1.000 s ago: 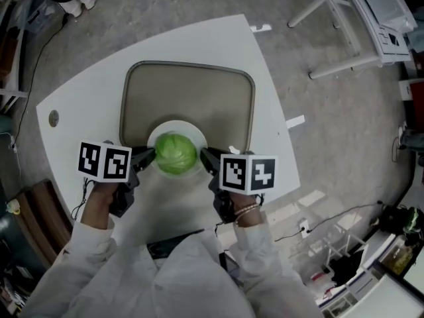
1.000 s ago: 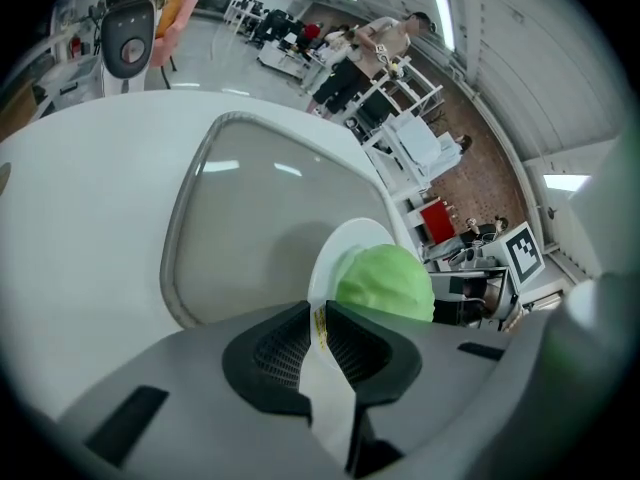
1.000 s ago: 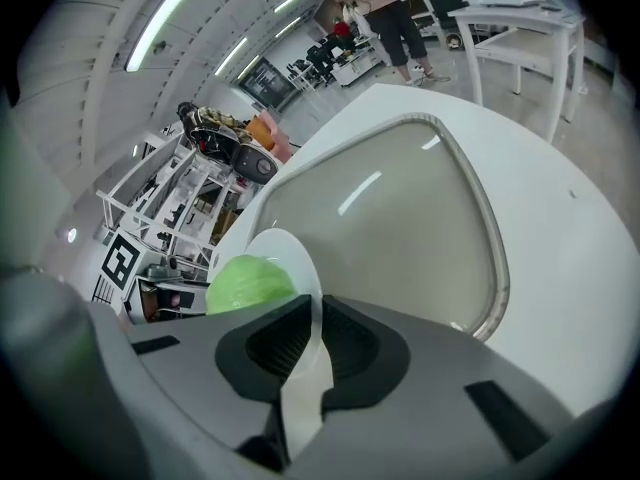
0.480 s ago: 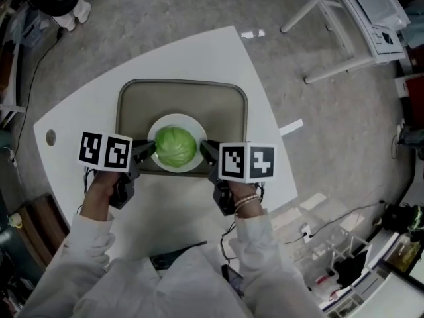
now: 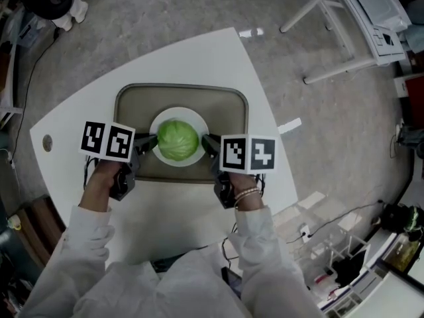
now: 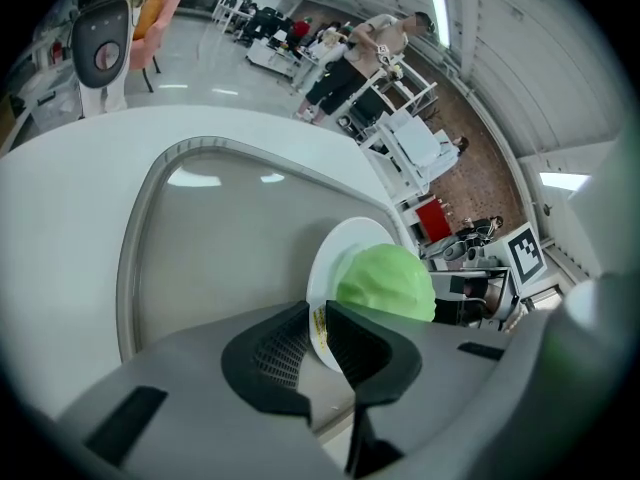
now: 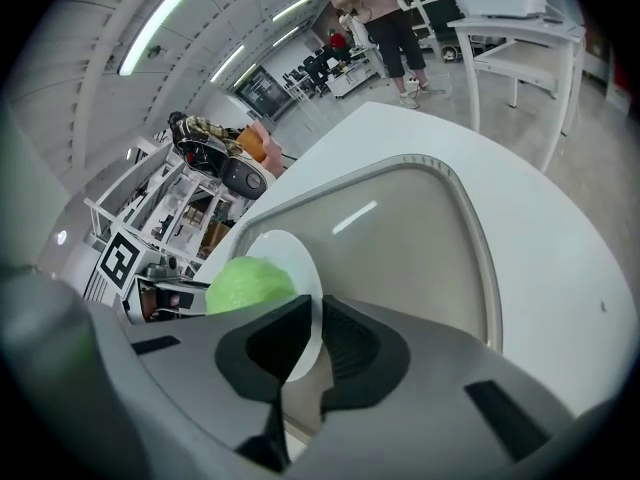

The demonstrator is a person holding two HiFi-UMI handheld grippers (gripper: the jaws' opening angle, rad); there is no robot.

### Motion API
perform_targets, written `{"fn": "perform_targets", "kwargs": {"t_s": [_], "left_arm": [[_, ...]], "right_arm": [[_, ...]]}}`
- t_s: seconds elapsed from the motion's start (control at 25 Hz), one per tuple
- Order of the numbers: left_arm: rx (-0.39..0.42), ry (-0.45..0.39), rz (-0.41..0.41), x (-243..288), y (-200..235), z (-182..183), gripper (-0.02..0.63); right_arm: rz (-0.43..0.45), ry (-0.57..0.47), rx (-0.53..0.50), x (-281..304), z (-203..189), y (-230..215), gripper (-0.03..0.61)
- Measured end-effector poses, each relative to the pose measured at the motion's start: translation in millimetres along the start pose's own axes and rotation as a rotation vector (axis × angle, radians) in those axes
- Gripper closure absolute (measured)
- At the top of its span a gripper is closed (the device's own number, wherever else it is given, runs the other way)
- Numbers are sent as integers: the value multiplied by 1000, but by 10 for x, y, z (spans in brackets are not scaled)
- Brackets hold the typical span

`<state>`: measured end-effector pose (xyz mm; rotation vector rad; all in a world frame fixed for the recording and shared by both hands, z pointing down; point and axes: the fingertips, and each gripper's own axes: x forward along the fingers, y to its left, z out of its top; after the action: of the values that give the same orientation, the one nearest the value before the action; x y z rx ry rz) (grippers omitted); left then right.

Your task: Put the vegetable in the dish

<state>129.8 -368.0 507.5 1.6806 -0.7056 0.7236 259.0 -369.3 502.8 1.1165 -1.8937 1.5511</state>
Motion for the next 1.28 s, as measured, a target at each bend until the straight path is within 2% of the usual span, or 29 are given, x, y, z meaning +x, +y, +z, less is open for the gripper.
{"fn": "perform_targets", "kwargs": {"t_s": [0.2,0.48,0.84,1.12,1.28], "left_arm": [[-12,1,-31,14,0,34,565],[-14,-27,-32,25,6,42,563],[-4,-70,-55,7,-14,42,563],[81,-78,-46,10,-29,44,563],[94,-88,-22,-2,-17,56,560]], "right_arm": [[3,0,7,53,53,-41,534],[-41,0,-44,119,39,-72,534],[-15,-28,-99,106,37,-57,534],[-110,-46,-230,86,101,-86,534],[-193,-71,-276,27,156,-95,534]]}}
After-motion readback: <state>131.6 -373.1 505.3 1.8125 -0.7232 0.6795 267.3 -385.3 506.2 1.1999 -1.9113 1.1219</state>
